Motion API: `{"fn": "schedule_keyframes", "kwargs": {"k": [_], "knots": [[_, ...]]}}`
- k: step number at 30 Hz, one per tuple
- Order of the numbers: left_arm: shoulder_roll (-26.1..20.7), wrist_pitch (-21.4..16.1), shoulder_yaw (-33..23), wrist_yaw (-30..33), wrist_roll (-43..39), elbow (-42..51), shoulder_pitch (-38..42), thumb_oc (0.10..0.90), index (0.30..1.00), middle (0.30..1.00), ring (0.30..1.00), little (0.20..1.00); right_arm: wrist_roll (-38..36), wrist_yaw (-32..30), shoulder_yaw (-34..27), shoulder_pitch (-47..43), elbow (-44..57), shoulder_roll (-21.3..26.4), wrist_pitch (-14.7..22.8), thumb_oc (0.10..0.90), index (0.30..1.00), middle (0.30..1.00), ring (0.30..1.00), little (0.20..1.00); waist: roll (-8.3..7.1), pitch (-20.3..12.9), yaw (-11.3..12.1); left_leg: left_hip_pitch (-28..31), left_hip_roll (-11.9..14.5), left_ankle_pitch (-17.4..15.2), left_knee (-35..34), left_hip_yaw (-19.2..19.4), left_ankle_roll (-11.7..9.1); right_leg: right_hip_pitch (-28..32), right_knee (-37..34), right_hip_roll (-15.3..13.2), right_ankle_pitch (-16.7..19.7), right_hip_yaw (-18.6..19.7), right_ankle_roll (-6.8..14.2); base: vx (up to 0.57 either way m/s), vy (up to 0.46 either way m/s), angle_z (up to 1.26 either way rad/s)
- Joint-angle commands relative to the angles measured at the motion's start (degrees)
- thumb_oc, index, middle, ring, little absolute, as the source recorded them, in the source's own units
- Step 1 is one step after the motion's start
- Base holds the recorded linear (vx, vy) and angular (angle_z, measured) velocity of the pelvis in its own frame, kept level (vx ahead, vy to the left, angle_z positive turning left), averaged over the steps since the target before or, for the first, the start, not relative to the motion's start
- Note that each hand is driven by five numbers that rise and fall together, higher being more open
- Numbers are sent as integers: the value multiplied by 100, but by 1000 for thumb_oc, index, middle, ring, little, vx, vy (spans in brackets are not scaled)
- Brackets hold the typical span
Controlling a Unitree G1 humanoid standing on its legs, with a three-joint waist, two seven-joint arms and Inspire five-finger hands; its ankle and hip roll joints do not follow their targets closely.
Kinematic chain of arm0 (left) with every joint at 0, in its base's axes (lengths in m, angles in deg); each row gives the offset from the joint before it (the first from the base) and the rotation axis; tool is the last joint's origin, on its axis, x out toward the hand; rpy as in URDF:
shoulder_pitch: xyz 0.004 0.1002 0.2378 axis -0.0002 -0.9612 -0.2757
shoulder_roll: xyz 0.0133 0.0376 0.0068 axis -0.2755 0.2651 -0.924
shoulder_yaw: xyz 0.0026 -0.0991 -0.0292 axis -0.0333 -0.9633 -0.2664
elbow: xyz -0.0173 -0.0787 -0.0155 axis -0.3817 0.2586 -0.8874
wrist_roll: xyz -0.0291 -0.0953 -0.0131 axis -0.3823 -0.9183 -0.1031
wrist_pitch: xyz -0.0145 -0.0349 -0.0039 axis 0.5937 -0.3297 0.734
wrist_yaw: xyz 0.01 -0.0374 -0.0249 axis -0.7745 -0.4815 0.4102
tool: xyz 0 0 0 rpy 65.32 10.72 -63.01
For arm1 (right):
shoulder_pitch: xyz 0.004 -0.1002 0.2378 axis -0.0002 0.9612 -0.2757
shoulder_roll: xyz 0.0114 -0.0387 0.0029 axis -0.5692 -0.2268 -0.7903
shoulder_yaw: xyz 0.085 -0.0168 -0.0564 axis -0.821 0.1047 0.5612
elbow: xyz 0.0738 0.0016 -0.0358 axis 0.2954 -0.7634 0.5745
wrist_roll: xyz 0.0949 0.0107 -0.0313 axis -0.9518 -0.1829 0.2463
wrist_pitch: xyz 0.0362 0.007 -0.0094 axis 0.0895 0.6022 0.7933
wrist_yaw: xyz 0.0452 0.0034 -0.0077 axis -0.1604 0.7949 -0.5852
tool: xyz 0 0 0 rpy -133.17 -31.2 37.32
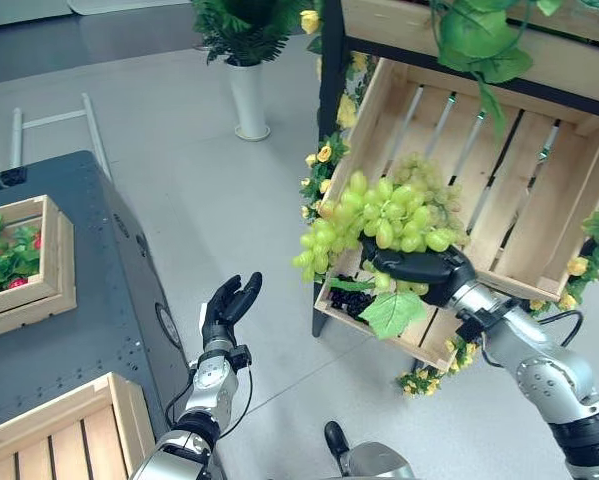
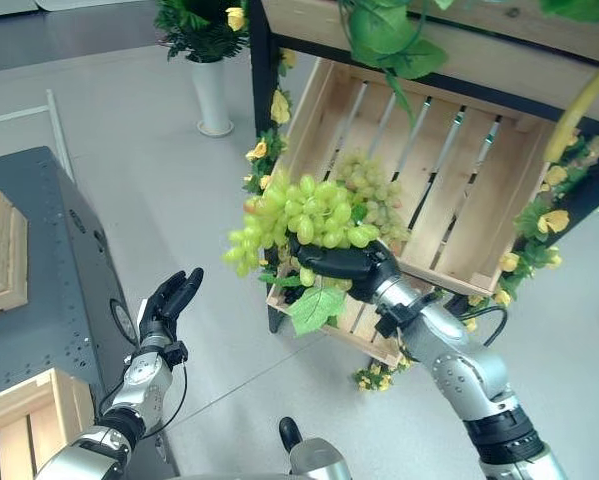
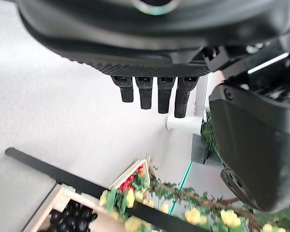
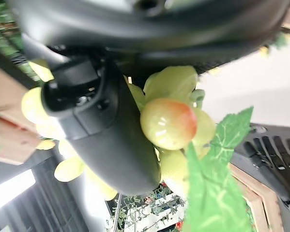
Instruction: Pick up the fruits from the basket on one side to the basket on the other side
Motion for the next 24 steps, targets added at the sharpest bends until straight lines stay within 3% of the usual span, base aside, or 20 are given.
{"fn": "schedule_keyframes", "kwargs": {"k": [1, 6, 16, 17, 18, 24], "knots": [[-215, -847, 7, -205, 16, 158, 390, 800, 900, 900, 900, 900, -137, 308, -962, -844, 171, 76, 778, 400, 300, 300, 300, 300, 113, -201, 80, 14, -212, -854, 242, -219, 205, 334, 27, 198, -496, -171, 82, 32, 11, -9], [-224, -852, 70, -153, 264, 313, 227, 800, 900, 900, 900, 900, 105, 156, -1309, -828, -276, 375, 891, 400, 300, 300, 300, 300, 85, -249, 113, 19, -209, -874, 215, -270, 206, 349, 17, 226, -496, -162, 88, 6, 0, 0], [-201, -703, 253, -200, 339, 450, -186, 800, 900, 900, 900, 900, 411, -496, -1943, -873, -1653, 793, 1654, 400, 300, 300, 300, 300, -14, -277, 265, -77, -192, -927, 283, -418, 213, 320, 15, 259, -482, -218, 109, 0, -4, 0], [-203, -658, 307, -164, 394, 515, -251, 800, 900, 900, 900, 900, 660, -676, -1966, -953, -1953, 1017, 1943, 400, 300, 300, 300, 300, -42, -262, 313, -97, -181, -924, 303, -446, 216, 322, 15, 259, -476, -235, 113, -4, -31, 1], [-206, -634, 328, -148, 420, 532, -267, 800, 900, 900, 900, 900, 752, -758, -1972, -996, -2044, 1100, 2007, 400, 300, 300, 300, 300, -46, -258, 326, -107, -181, -926, 308, -457, 218, 318, 15, 260, -474, -241, 116, -5, -35, 2], [-277, -559, 428, -131, 404, 626, -397, 800, 900, 900, 900, 900, 1115, -1056, -1884, -1453, -2838, 1809, 2093, 400, 300, 300, 300, 300, -119, -242, 486, -181, -206, -767, 266, -498, 184, 262, 13, 251, -376, -288, 80, -32, -42, 2]]}}
